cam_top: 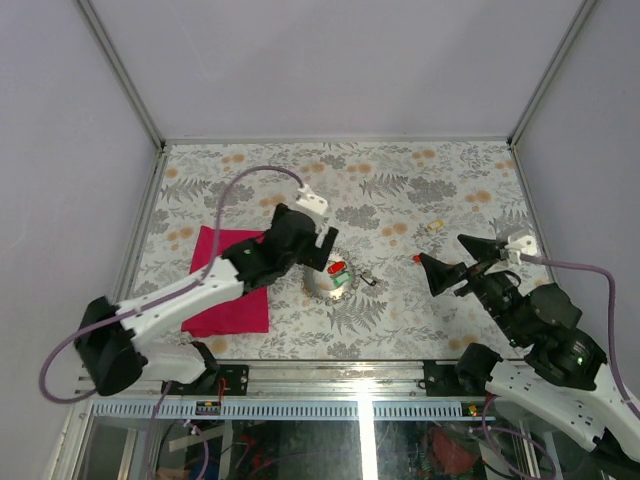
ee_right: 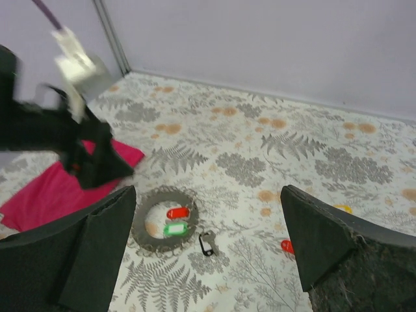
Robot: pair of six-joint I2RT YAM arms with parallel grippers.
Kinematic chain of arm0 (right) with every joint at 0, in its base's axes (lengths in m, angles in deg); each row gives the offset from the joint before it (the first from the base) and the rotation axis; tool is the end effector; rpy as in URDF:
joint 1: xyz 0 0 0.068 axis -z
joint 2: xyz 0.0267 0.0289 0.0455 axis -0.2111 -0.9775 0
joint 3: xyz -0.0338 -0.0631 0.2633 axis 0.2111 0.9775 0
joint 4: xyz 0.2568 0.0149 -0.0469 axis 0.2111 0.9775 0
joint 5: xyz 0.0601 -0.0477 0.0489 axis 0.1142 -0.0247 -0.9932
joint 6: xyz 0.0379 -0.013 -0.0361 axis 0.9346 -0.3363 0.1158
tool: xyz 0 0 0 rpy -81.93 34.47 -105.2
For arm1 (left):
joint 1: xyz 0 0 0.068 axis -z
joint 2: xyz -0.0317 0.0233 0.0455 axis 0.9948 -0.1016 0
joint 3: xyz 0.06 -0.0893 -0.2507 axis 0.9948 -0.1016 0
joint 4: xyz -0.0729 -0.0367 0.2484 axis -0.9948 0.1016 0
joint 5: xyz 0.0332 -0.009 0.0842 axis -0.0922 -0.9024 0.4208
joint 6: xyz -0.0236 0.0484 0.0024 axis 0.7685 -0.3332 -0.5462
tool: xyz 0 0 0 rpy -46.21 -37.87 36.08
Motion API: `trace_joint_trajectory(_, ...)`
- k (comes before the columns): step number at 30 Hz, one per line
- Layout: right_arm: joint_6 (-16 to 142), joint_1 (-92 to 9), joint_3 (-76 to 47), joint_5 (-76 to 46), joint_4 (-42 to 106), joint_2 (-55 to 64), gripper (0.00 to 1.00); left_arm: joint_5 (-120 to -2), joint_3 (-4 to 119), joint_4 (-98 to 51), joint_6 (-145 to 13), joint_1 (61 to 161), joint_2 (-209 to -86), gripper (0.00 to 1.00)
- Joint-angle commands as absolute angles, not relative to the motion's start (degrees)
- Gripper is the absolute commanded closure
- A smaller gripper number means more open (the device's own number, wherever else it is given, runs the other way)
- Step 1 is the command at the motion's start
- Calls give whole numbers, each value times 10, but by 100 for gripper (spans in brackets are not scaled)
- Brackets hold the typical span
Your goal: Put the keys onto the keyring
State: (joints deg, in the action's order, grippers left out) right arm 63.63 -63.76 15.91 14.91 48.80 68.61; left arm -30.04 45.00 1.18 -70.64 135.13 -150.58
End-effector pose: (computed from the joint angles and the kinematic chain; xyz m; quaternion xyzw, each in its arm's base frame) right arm 0.0482 0.0387 0.3796 -0.0963 0.6369 0.2637 0.7180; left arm 0.1996 -0.2241 0.2771 0.2618 0.8588 -0.0344 0.4391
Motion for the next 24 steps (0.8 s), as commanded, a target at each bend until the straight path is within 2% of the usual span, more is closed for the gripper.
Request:
trace_joint_trajectory(1,622,-635,141,183,509,653,1,-352,390,-77,-624,1299,-1380,1)
trace_joint_trajectory(12,726,-635,132,227,589,603,1,-270,327,29,-464,1232,-1206,0)
trace_joint_trajectory(18,776,-635,138,246,631,588,1,-214,282,72,-449,1226,-1077,0)
trace_joint_trajectory(24,775,-635,184,248,609,625,1,-181,259,112,-427,1226,-992,0)
